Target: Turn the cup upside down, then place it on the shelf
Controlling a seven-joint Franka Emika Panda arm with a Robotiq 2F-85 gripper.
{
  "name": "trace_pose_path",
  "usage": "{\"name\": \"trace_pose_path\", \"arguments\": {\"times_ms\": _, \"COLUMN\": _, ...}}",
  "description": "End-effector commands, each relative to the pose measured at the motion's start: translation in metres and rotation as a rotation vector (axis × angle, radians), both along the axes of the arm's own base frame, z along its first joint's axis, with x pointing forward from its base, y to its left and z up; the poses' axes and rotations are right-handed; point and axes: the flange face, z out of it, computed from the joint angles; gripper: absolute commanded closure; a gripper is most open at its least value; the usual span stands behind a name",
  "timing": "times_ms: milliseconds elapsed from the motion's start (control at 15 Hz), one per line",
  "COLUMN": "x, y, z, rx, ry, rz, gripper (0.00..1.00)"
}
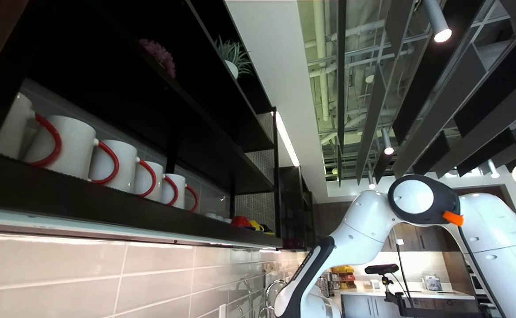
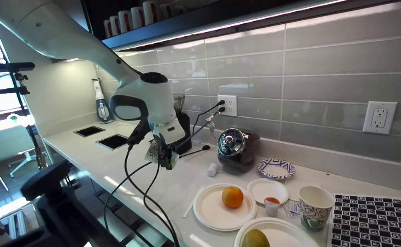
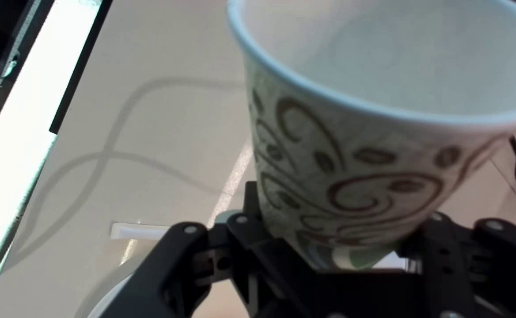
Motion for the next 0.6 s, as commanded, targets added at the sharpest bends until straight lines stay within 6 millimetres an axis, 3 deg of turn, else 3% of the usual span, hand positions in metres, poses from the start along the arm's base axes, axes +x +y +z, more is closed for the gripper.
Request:
{"name": "trace_pose_path", "arguments": {"times_ms": 0, "x": 0.001, "y": 0.0, "z": -0.002, "rx": 0.0, "ry": 0.004, "rz": 0.0, "gripper": 0.35}}
{"name": "trace_pose_path", "arguments": {"times_ms": 133, "x": 0.002, "y": -0.001, "z": -0.003, "rx": -0.001, "ry": 0.006, "rz": 0.0, "gripper": 0.35}}
{"name": "trace_pose_path", "arguments": {"times_ms": 200, "x": 0.003, "y": 0.004, "z": -0.003, "rx": -0.052, "ry": 0.007, "rz": 0.021, "gripper": 0.6}}
{"name": "trace_pose_path", "arguments": {"times_ms": 533, "x": -0.017, "y": 0.012, "z": 0.024, "rx": -0.343, "ry": -0.05, "rz": 0.11, "gripper": 0.6}}
